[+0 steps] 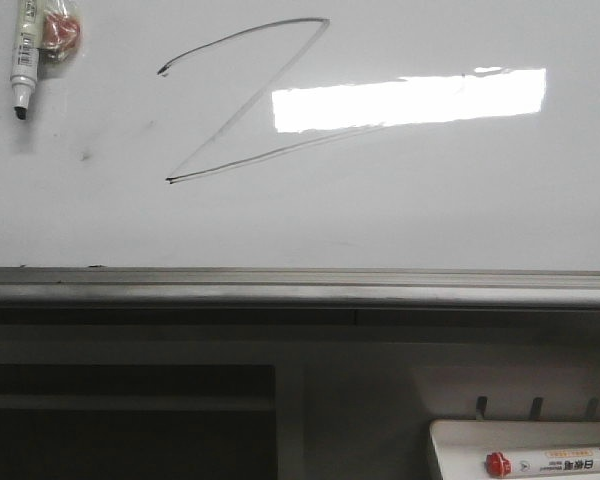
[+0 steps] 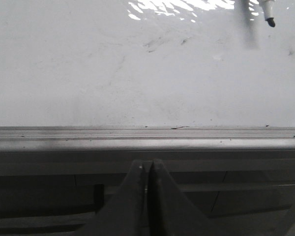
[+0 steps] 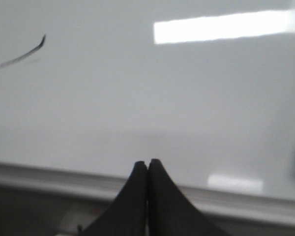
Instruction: Write number 2 on whiteboard
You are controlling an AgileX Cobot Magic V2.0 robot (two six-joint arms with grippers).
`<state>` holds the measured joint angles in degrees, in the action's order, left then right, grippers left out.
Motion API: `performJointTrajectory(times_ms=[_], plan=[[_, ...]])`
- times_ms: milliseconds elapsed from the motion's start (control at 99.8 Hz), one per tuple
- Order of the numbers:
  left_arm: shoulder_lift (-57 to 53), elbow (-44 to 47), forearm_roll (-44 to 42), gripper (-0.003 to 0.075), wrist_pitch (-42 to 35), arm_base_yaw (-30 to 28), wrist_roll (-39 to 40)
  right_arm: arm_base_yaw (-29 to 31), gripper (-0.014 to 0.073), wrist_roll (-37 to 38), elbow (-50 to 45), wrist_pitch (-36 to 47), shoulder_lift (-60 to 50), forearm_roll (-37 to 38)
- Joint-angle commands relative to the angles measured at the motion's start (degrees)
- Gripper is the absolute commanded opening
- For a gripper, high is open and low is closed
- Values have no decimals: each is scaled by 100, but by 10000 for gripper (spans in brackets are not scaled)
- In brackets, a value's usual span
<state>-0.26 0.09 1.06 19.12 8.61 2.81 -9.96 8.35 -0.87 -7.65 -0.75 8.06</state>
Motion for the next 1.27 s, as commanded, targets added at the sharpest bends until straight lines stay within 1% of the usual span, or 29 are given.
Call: performJointTrajectory(times_ms=[0, 70, 220, 411, 1262], plan=[[-147, 55, 73, -20, -295, -9, 22, 416, -62, -177, -129, 732, -42, -79], [-147, 55, 73, -20, -295, -9, 22, 548, -62, -177, -129, 398, -53, -79], [-147, 55, 73, -20, -295, -9, 22, 559, -62, -177, -139, -480, -53, -79], [-147, 55, 73, -20, -295, -9, 22, 559, -62, -177, -139, -948, -96, -79], [-147, 55, 73, -20, -295, -9, 22, 559, -62, -186, -139, -934, -96, -79]])
